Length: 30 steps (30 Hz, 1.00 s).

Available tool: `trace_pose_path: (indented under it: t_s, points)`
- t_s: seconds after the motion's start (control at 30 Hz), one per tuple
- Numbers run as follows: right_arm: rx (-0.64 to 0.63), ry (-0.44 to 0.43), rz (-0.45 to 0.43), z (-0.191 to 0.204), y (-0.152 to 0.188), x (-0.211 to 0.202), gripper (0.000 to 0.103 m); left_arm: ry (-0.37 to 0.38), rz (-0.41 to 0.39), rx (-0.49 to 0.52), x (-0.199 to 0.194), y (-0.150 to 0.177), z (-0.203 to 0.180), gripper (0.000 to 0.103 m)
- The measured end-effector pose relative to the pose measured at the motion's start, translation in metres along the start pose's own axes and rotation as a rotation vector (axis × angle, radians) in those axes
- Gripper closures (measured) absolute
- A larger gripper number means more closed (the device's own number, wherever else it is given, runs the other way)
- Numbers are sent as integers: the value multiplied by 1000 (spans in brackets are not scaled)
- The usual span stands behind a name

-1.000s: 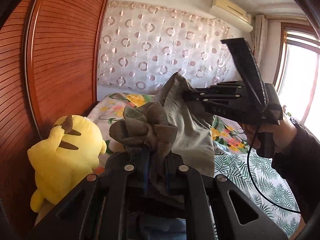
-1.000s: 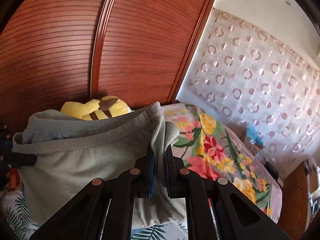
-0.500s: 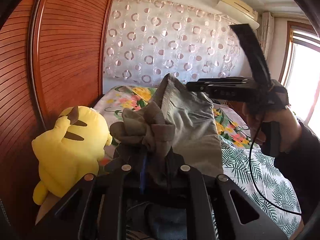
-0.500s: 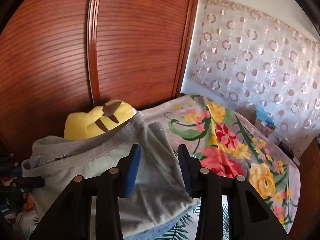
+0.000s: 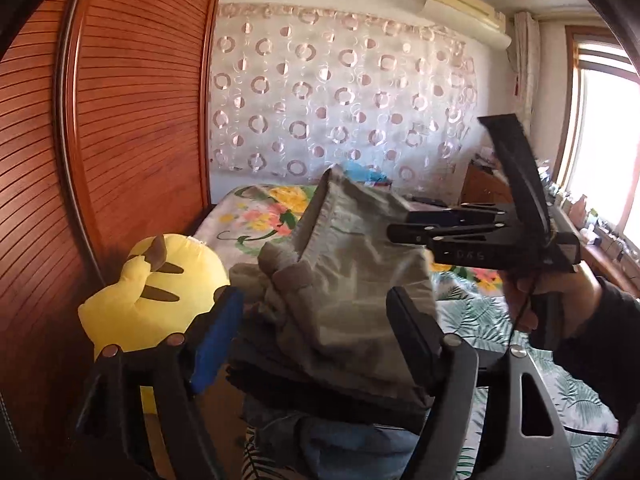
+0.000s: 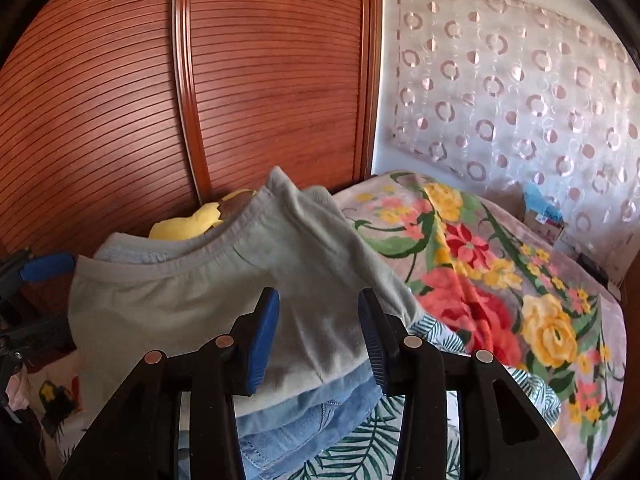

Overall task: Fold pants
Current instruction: 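Carry the shorts to the jeans stack and lower them on top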

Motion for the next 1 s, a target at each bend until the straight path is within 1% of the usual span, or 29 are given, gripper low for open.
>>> trace_pose_path:
  t_s: [0.1, 0.13, 0.23, 0.3, 0.53, 0.67, 0.73, 0.87, 1.0]
  points:
    - [25, 30, -10, -11, -4, 7, 60, -77, 37, -6, 20, 10, 19, 28]
    - [39, 36, -12, -14, -5, 11, 60, -91, 49, -17, 24, 14, 25, 28]
    - [73, 43, -5, -23, -1, 21, 60, -82, 92, -55, 37, 29, 37, 28]
    - [79, 44, -3, -20, 3, 24, 60, -80, 96, -56, 38, 32, 37, 28]
    - [108, 37, -53, -2, 7, 4, 60, -91, 70, -25, 20, 25, 27, 28]
    - [106, 25, -84, 14, 11, -17, 60, -93, 59, -13, 9, 24, 24, 28]
    - [103, 17, -103, 26, 12, -30, 60, -100, 51, -4, 3, 23, 22, 27]
    - [96, 15, -123, 37, 21, -50, 60, -87, 37, 20, -10, 18, 12, 23]
    - [115, 31, -137, 32, 33, -69, 60, -86, 18, 53, -25, 13, 1, 20]
Point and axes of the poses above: each gripper's, at about its wrist camera, not at the fingertips, and x roughly the way its jaws point, z to its left, y to its underside, the point moved 10 cm from there along x, roughly the way its jaws point, and after that the axes turned 5 degrees about -y, right-handed, at the moved point
